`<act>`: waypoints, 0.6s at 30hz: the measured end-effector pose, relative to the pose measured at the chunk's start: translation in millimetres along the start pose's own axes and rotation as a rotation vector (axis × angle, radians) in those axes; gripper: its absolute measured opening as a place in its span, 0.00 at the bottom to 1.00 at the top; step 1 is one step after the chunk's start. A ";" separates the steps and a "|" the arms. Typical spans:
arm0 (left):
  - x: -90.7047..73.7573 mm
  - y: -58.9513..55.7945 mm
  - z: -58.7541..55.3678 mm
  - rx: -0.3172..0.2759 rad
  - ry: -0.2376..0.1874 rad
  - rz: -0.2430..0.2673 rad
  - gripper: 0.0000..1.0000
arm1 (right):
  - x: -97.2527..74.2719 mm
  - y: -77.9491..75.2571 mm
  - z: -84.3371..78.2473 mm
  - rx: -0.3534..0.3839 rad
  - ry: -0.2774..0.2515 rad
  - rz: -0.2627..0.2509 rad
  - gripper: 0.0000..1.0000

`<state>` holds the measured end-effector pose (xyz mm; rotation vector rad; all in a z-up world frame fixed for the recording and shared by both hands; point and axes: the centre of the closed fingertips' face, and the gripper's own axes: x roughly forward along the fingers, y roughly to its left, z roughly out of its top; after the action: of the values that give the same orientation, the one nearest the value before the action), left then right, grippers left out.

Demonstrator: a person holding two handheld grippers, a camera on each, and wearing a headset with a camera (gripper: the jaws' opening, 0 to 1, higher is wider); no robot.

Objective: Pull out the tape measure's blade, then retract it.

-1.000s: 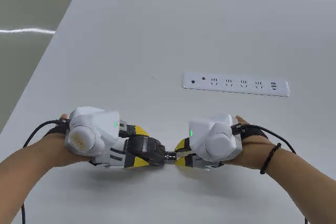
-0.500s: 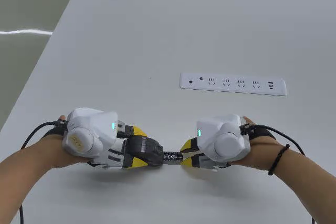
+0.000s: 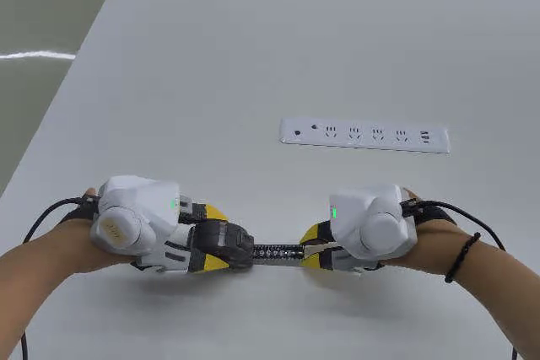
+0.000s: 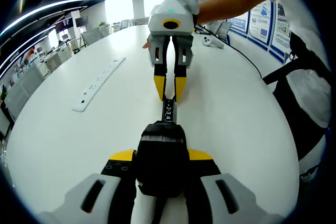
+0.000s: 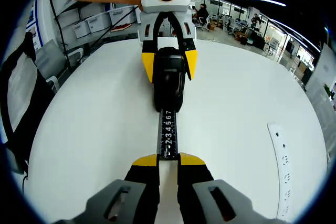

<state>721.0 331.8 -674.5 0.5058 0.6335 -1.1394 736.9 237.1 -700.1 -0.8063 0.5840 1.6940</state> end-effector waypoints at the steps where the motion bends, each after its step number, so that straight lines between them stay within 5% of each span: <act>1: 0.0 0.2 0.0 0.001 0.000 0.000 0.31 | -1.7 -0.1 -2.0 0.004 0.000 -0.001 0.09; 18: -0.7 0.4 -0.5 0.003 0.008 -0.002 0.31 | -34.2 1.6 -38.4 0.042 0.019 -0.029 0.09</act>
<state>721.1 332.7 -674.3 0.5131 0.6395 -1.1405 748.7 187.0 -698.8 -0.7980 0.6169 1.6443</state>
